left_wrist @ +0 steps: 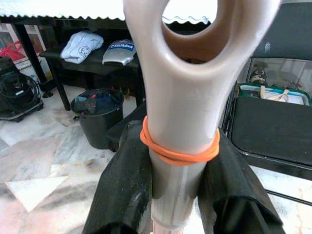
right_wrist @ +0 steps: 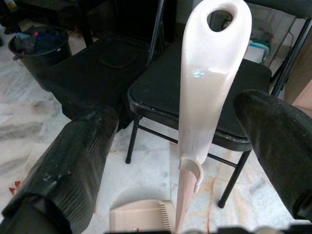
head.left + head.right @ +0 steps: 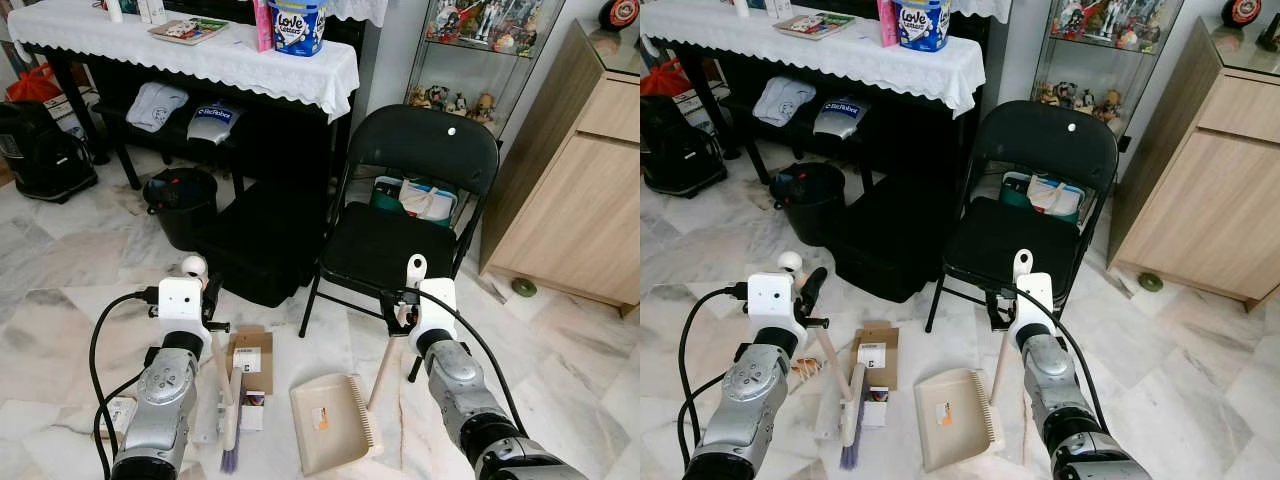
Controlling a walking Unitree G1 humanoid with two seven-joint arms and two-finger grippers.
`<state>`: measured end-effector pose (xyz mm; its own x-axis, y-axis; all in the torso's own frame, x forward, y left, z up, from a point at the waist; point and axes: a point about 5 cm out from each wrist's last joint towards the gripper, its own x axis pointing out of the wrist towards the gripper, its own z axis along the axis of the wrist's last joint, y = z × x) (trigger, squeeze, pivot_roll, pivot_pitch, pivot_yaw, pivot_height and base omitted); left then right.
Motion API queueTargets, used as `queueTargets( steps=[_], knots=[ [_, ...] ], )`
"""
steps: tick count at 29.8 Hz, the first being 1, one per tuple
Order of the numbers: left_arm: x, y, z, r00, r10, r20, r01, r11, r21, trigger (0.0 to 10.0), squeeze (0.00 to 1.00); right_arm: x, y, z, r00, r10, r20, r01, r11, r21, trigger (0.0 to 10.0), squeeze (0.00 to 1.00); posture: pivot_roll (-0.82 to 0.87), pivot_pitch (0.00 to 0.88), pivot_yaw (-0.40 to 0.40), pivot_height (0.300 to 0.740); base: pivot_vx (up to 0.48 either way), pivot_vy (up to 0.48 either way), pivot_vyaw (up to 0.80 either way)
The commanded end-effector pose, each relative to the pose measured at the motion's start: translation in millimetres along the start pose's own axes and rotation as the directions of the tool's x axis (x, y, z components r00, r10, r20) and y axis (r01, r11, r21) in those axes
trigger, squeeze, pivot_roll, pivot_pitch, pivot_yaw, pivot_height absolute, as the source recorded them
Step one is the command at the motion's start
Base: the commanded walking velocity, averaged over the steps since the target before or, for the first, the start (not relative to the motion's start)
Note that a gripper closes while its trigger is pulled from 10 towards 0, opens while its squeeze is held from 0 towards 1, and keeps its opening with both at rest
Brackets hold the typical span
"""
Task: Sweep floor
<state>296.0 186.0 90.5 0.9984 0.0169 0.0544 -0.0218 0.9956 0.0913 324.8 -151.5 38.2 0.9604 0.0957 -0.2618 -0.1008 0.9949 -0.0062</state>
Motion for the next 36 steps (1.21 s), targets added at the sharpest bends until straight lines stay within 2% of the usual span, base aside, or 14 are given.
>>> queueTargets(
  steps=[1,9,26,36],
  knots=[
    [0.3,-3.7,-2.8,1.0,-0.017,-0.011,0.017,1.0,0.005,10.0,0.0,-0.3,-1.6,-0.7,1.0,-0.002,-0.003,0.002,1.0,0.005,10.0,0.0,0.05,0.026,-0.054,0.74,0.0,0.0,0.0],
    [0.1,-3.6,-3.0,1.0,-0.017,-0.012,0.017,1.0,0.006,10.0,0.0,-3.3,-0.3,-8.1,1.0,0.006,-0.026,-0.006,1.0,0.003,10.0,0.0,0.05,0.013,-0.049,0.74,0.0,0.0,0.0],
    [1.0,-4.1,-3.3,1.0,-0.012,-0.016,0.012,1.0,0.007,10.0,0.0,-2.9,-1.5,-7.2,1.0,0.003,-0.025,-0.003,1.0,0.002,10.0,0.0,0.05,0.029,-0.051,0.74,0.0,0.0,0.0],
    [0.3,-0.8,0.4,1.0,-0.002,0.008,0.002,1.0,-0.021,10.0,0.0,-3.0,-2.8,-7.5,1.0,-0.005,-0.029,0.005,1.0,0.0,10.0,0.0,0.05,0.039,-0.052,0.74,0.0,0.0,0.0]
  ],
)
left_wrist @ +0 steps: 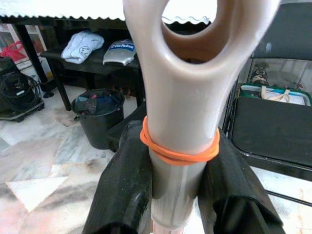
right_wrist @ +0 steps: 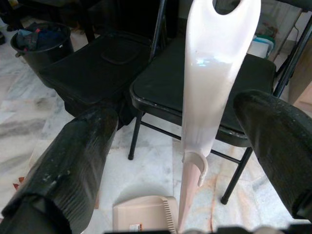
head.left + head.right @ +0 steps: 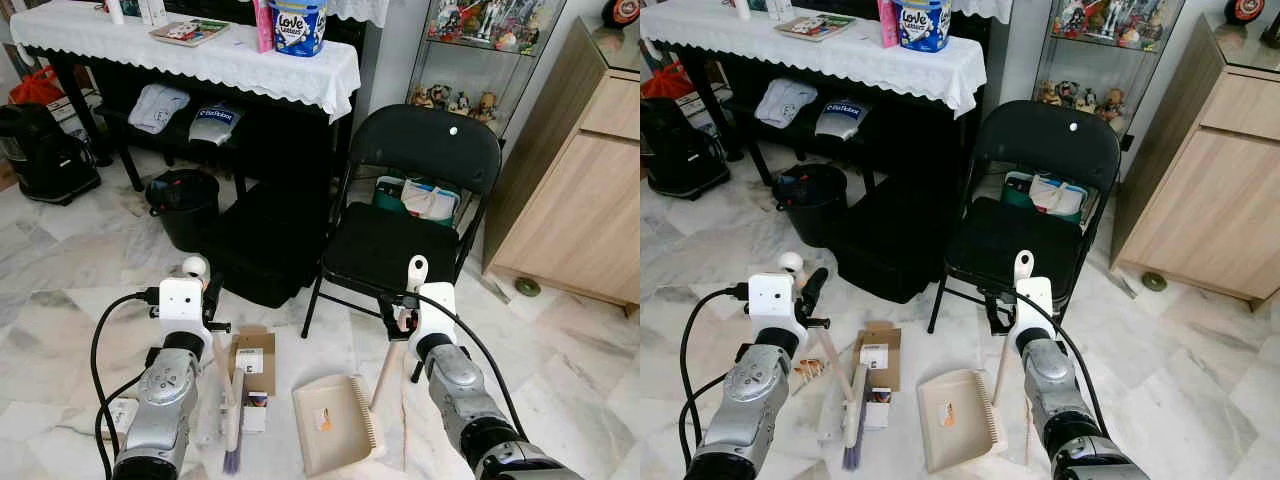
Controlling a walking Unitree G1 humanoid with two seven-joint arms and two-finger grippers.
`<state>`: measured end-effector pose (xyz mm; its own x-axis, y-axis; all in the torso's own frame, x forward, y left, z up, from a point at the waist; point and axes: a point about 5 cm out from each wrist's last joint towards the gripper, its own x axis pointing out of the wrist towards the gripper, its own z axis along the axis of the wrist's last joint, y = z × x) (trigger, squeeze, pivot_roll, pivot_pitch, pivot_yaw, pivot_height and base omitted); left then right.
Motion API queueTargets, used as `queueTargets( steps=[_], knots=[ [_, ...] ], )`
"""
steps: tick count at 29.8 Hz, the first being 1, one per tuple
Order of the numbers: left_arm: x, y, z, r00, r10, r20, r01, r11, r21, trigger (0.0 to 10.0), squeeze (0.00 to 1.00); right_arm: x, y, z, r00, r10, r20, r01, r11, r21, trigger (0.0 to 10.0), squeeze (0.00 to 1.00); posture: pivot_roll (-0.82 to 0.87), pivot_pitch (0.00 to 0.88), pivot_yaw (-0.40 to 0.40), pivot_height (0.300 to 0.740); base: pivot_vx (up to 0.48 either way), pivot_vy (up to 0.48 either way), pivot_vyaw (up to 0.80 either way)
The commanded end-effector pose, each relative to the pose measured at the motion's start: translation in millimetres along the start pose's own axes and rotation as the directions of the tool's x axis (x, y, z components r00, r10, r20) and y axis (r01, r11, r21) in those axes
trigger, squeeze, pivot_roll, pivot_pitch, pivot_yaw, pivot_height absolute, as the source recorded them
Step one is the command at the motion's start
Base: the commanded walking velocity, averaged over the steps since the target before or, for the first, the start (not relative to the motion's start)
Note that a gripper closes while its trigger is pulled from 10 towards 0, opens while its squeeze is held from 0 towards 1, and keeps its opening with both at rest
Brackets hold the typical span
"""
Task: Sweep floor
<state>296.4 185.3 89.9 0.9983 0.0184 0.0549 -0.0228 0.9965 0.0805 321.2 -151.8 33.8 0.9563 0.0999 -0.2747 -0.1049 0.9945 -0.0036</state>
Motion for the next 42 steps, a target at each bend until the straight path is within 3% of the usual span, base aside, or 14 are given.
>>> queueTargets(
  steps=[1,27,42],
  knots=[
    [0.0,0.0,0.9,1.0,-0.004,0.006,0.004,1.0,-0.014,10.0,0.0,-0.7,-3.2,-2.5,1.0,-0.013,-0.017,0.013,1.0,0.001,10.0,0.0,0.05,0.039,-0.052,0.74,0.0,0.0,0.0],
    [0.3,0.2,-0.7,1.0,-0.009,-0.01,0.009,1.0,-0.022,10.0,0.0,-1.1,-5.0,-5.8,0.999,-0.023,-0.045,0.022,0.999,-0.029,10.0,0.0,0.05,0.041,-0.054,0.74,0.0,0.0,0.0],
    [0.3,0.4,-1.0,1.0,-0.012,-0.008,0.012,1.0,-0.023,10.0,0.0,-0.8,-3.9,-5.3,0.999,-0.018,-0.044,0.016,0.999,-0.03,10.0,0.0,0.05,0.036,-0.052,0.74,0.259,0.0,0.0]
  ],
)
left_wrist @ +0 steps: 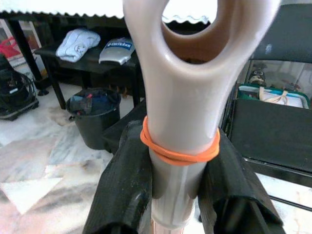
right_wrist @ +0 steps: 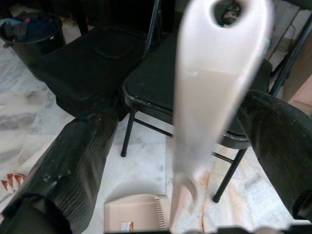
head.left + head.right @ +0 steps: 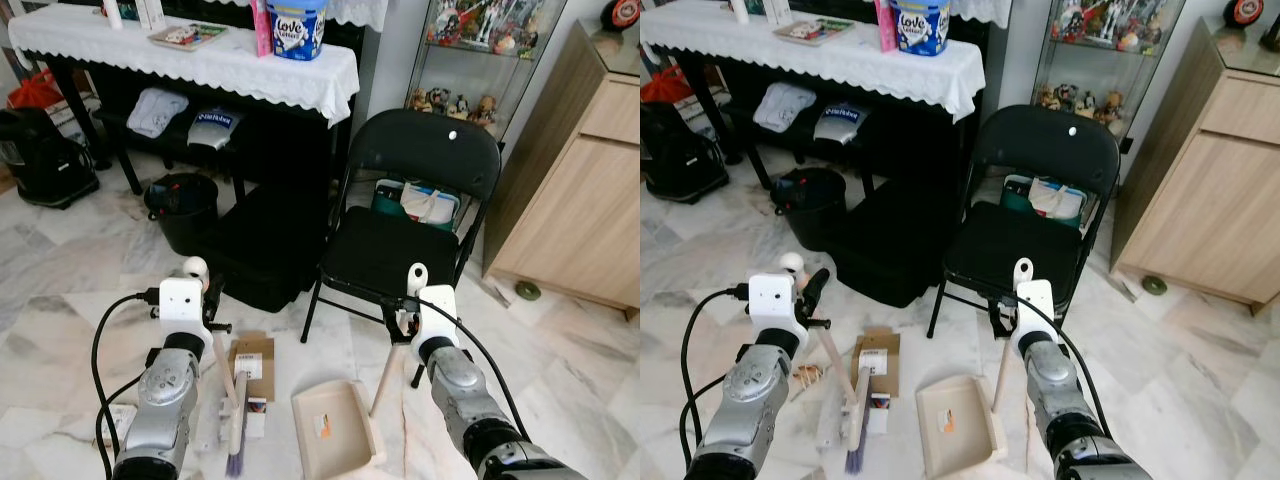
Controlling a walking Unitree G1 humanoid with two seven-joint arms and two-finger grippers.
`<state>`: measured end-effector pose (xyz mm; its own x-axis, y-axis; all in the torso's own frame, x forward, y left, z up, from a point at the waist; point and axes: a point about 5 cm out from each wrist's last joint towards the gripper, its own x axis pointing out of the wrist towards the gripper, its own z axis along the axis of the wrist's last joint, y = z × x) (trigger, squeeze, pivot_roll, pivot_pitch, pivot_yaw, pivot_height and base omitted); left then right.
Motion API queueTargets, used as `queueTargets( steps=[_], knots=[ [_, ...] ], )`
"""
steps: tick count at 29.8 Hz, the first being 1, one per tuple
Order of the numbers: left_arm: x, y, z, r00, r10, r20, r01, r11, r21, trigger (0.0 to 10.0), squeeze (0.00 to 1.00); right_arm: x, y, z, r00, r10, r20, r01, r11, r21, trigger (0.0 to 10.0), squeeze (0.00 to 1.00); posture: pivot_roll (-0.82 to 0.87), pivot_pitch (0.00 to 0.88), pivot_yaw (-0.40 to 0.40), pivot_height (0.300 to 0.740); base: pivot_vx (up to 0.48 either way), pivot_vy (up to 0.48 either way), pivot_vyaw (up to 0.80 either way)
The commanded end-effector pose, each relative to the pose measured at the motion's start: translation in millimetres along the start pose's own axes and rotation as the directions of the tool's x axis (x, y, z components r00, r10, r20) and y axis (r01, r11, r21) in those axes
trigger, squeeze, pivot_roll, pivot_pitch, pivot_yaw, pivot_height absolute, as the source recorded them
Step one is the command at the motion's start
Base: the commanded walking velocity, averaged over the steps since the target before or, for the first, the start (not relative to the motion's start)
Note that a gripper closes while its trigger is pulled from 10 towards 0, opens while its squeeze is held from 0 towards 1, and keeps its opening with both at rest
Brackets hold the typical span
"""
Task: Sweep floor
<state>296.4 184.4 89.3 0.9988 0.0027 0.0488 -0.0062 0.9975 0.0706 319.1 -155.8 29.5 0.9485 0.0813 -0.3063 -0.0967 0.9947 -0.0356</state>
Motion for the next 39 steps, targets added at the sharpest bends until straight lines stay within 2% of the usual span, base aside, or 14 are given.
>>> queueTargets(
  steps=[1,21,24,28,39],
  knots=[
    [0.4,1.4,-0.3,1.0,0.004,-0.003,-0.004,1.0,-0.012,10.0,0.0,0.5,-0.1,-0.3,1.0,0.001,-0.01,-0.001,1.0,-0.002,10.0,0.0,0.05,0.036,-0.052,0.74,0.27,0.0,0.0],
    [-0.9,1.3,0.8,1.0,-0.007,0.006,0.007,1.0,-0.026,10.0,0.0,0.0,3.8,-2.7,0.999,0.034,-0.023,-0.034,0.999,0.003,10.0,0.0,0.05,0.042,-0.051,0.74,0.0,0.0,0.0],
    [-0.8,1.2,1.1,1.0,-0.009,0.007,0.01,1.0,-0.028,10.0,0.0,-0.1,3.9,-3.4,0.999,0.035,-0.031,-0.035,0.999,-0.003,10.0,0.0,0.05,0.043,-0.05,0.74,0.0,0.0,0.0],
    [-0.8,0.6,1.3,1.0,-0.016,0.008,0.016,0.999,-0.029,10.0,0.0,-1.9,0.2,-10.1,0.997,0.009,-0.075,-0.014,0.998,-0.058,10.0,0.0,0.05,0.046,-0.052,0.74,0.0,0.0,0.0],
    [-1.1,-0.8,1.0,1.0,-0.024,0.004,0.024,0.999,-0.033,10.0,0.0,-1.3,-2.1,-9.8,0.996,0.001,-0.089,-0.007,0.998,-0.067,10.0,0.0,0.05,0.049,-0.052,0.74,0.0,0.0,0.0]
  ],
)
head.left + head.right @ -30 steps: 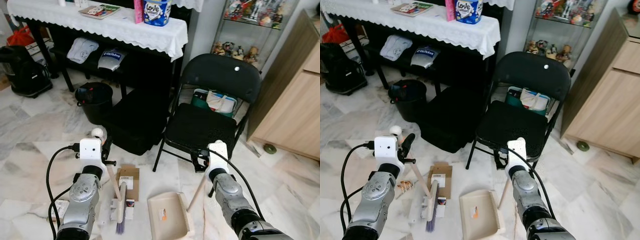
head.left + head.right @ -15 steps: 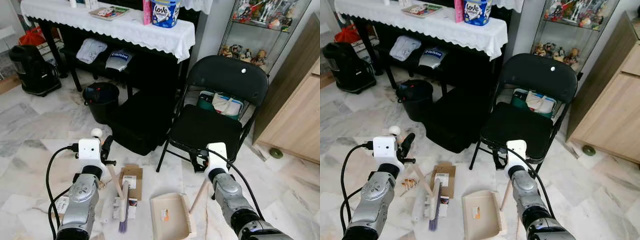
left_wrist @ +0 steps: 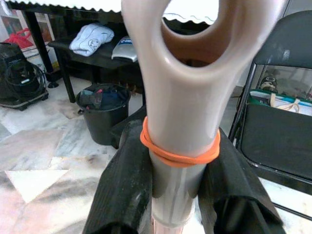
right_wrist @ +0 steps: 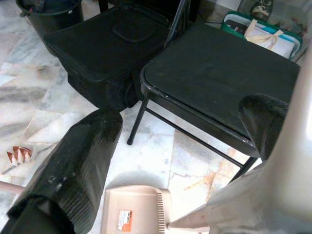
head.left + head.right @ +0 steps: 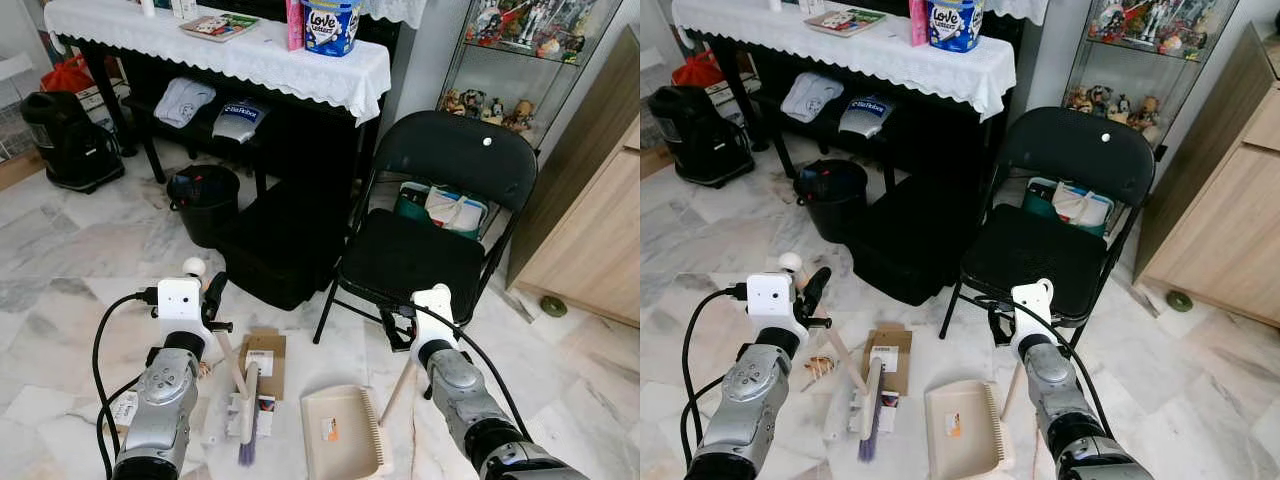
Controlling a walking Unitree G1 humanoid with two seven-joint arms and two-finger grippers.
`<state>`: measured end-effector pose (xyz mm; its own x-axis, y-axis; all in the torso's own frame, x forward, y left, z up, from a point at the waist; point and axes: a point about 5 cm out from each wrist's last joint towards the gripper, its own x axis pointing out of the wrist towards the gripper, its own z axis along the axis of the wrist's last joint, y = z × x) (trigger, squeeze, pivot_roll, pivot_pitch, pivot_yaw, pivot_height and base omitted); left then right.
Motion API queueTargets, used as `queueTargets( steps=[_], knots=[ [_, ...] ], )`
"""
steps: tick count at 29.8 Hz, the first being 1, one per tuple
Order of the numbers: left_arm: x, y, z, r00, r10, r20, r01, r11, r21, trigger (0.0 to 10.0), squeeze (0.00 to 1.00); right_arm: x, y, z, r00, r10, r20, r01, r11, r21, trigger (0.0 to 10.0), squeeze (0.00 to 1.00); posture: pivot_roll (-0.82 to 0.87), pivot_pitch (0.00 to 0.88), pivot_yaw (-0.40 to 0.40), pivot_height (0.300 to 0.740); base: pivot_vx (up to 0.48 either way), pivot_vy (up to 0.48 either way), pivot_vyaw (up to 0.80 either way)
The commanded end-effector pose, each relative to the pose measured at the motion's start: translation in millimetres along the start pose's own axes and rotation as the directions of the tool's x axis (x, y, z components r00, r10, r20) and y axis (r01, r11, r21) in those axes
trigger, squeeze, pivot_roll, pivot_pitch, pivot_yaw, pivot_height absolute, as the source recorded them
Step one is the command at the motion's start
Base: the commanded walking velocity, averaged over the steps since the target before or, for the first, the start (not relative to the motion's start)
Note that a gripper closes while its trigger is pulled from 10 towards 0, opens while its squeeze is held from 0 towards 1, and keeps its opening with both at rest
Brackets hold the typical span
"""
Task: Sweep floor
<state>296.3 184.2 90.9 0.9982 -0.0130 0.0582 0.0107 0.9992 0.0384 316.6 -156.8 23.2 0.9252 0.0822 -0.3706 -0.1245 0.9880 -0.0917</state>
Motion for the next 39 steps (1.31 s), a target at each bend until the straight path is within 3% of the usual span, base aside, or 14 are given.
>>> queueTargets(
  steps=[1,8,16,20,39],
  knots=[
    [-1.1,-0.9,-0.7,1.0,-0.01,-0.007,0.01,1.0,0.0,10.0,0.0,-0.4,-1.3,-3.3,1.0,-0.001,-0.025,0.001,1.0,-0.009,10.0,0.0,0.05,0.049,-0.052,0.74,0.0,0.0,0.0],
    [-1.3,-1.2,-0.5,1.0,-0.013,-0.007,0.013,1.0,-0.002,10.0,0.0,-0.9,1.5,-1.8,0.999,0.048,-0.013,-0.048,0.997,-0.064,10.0,0.0,0.05,0.053,-0.051,0.74,0.0,0.0,0.0],
    [-1.0,-1.8,-0.1,1.0,-0.014,-0.004,0.014,1.0,-0.003,10.0,0.0,-1.7,-2.7,-3.9,1.0,0.004,-0.025,-0.006,0.996,-0.088,10.0,0.0,0.05,0.053,-0.052,0.74,0.0,0.0,0.0],
    [-1.0,-1.6,0.0,1.0,-0.014,-0.004,0.014,1.0,-0.002,10.0,0.0,-1.7,-7.4,-2.3,0.999,-0.036,-0.014,0.035,0.997,-0.068,10.0,0.0,0.05,0.053,-0.052,0.74,0.0,0.0,0.0],
    [-1.1,-1.9,0.2,1.0,-0.022,-0.001,0.022,1.0,0.007,10.0,0.0,-3.1,-4.0,-2.7,1.0,-0.026,0.009,0.027,0.999,-0.044,10.0,0.0,0.05,0.037,-0.05,0.74,0.0,0.0,0.0]
  ],
)
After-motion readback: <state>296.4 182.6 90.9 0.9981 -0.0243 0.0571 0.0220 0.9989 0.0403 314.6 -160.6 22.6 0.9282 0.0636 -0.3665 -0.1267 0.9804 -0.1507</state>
